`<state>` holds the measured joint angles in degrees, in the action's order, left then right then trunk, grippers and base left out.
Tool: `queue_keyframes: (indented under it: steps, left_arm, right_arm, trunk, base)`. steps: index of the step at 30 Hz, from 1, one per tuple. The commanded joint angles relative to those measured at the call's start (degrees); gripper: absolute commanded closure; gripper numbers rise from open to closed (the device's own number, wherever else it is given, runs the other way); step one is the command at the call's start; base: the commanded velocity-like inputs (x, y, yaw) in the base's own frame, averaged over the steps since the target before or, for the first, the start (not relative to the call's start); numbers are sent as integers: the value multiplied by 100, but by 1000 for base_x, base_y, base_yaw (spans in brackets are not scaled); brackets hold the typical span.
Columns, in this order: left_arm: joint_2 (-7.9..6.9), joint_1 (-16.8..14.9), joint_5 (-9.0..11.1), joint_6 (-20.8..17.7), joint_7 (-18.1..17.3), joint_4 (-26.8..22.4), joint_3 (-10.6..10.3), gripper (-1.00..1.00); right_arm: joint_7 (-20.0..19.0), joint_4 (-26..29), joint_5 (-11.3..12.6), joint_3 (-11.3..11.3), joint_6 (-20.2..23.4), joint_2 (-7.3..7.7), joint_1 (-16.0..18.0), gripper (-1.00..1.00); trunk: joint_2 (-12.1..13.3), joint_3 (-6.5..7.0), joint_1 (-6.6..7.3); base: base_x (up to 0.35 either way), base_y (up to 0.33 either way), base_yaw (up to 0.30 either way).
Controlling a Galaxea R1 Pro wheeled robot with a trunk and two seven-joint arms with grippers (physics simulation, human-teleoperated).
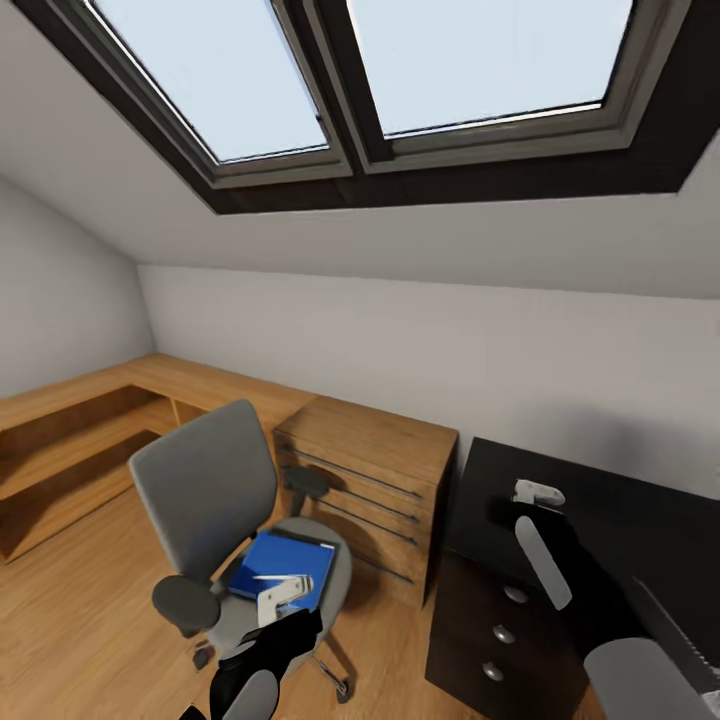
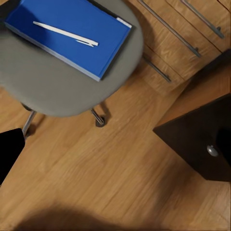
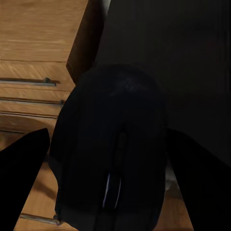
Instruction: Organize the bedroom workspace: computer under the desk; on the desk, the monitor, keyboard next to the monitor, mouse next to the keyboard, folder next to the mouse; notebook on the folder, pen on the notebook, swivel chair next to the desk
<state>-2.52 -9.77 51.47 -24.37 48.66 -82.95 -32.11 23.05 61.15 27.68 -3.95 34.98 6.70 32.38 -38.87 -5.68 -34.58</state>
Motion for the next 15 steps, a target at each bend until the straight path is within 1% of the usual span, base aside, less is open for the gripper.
queue_keyframes:
  steps: [1,4,6,15]
  left_arm:
    - [-4,-8,35,-15,39,-10,-11,-100]
    - [-3,-8,38,-15,38,-10,-6,-100]
    - [-5,-8,38,-18,38,-8,-8,-100]
    - [-4,-8,49,-18,24,-2,-10,-100]
  right_arm:
    - [59,60,62,75,9,7,-1,100]
    - [59,79,62,109,9,7,-23,100]
    - [59,81,62,112,8,7,-37,100]
    - [59,82,61,121,1,19,-47,100]
  trunk:
    - [32,8,23]
    - [152,64,89]
    - [233,108,133]
    - [594,323,331]
  base:
    - [-321,0,0]
    - [-313,0,-18]
    - [-160,0,-112]
    - [-33,0,-199]
